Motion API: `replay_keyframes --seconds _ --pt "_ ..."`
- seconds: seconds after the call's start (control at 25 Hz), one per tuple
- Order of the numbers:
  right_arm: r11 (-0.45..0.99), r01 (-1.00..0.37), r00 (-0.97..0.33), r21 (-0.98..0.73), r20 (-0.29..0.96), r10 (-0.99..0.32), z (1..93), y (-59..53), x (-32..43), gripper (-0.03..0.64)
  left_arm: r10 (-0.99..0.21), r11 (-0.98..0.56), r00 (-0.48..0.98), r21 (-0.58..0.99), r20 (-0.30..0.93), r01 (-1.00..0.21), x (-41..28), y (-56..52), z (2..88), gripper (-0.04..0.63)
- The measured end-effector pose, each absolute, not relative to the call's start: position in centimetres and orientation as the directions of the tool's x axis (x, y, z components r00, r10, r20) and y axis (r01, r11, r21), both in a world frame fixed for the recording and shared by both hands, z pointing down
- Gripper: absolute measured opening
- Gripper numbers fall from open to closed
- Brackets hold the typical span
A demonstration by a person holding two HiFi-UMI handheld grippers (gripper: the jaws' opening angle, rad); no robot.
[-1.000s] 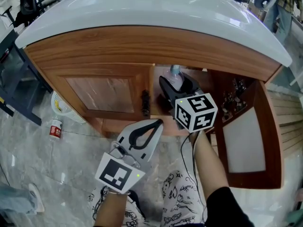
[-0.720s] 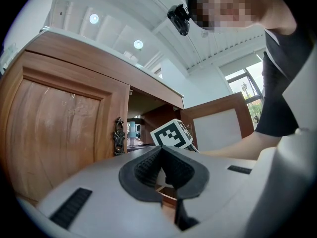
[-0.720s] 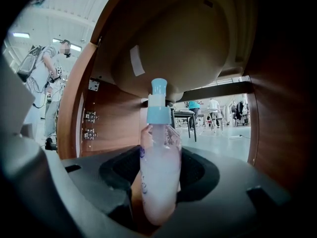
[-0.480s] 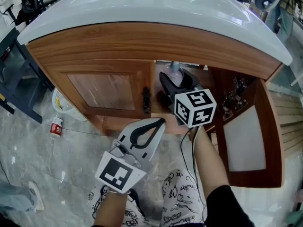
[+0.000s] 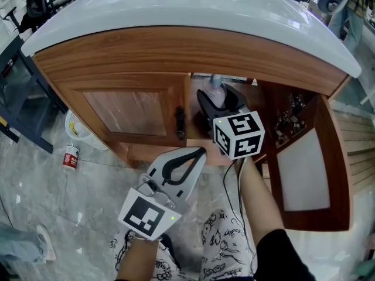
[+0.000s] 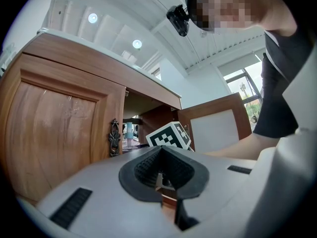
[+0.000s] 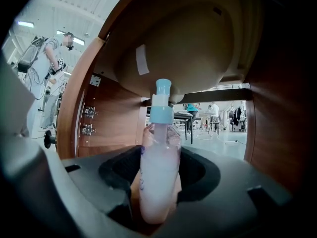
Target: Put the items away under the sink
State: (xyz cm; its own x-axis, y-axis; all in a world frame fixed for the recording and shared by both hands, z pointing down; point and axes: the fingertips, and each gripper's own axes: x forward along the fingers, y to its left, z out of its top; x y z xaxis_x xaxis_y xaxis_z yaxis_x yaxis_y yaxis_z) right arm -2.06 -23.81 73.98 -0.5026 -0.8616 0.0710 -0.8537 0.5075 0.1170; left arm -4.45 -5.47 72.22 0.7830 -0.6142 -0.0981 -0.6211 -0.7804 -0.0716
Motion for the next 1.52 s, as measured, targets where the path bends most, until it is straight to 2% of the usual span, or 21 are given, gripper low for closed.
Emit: replay_keyframes --seconds 0.44,0.8,0.84,1.0,1.08,1.2,1.52 --pt "0.513 -0.851 -0.513 0.108 0.035 -0.858 72.6 -23.0 -1.6 0.252 -0.608 -0.786 0.789 -0.073 -0.092 -0.614 -4.1 -5.2 72.3 0.005" --pt "0.471 -0.870 -0.483 0.144 -0.064 -0.873 70.4 -20.6 -0.2 0.255 -0.598 -0.794 0.796 -0.064 -0.094 -0.604 -3.6 -5.0 72.5 0.005" --pt "0.467 -0.873 -0.480 0.140 -0.082 -0.873 70.1 -20.2 0.0 0.240 -0.598 -0.794 0.796 -0.064 -0.094 -0.604 -3.5 -5.0 72.4 0.004" --pt "0.447 -0.888 -0.459 0.106 -0.142 -0.877 69.4 -19.0 0.8 0.082 -0.596 -0.796 0.798 -0.065 -0.096 -0.602 -2.8 -5.1 72.5 0.005" --pt "0.451 -0.888 -0.459 0.086 -0.158 -0.874 69.3 -18.3 0.9 0.035 -0.597 -0.794 0.796 -0.066 -0.099 -0.604 -2.6 -5.1 72.5 0.005" --pt "0.463 -0.884 -0.467 0.068 -0.171 -0.868 69.3 -17.5 0.9 0.008 -0.601 -0.789 0.792 -0.080 -0.105 -0.609 -2.7 -5.3 72.1 0.005" --pt "0.413 -0.908 -0.419 0.069 -0.141 -0.897 69.7 -14.9 1.3 0.006 -0.597 -0.788 0.798 -0.128 -0.082 -0.602 -3.0 -6.0 71.0 0.004"
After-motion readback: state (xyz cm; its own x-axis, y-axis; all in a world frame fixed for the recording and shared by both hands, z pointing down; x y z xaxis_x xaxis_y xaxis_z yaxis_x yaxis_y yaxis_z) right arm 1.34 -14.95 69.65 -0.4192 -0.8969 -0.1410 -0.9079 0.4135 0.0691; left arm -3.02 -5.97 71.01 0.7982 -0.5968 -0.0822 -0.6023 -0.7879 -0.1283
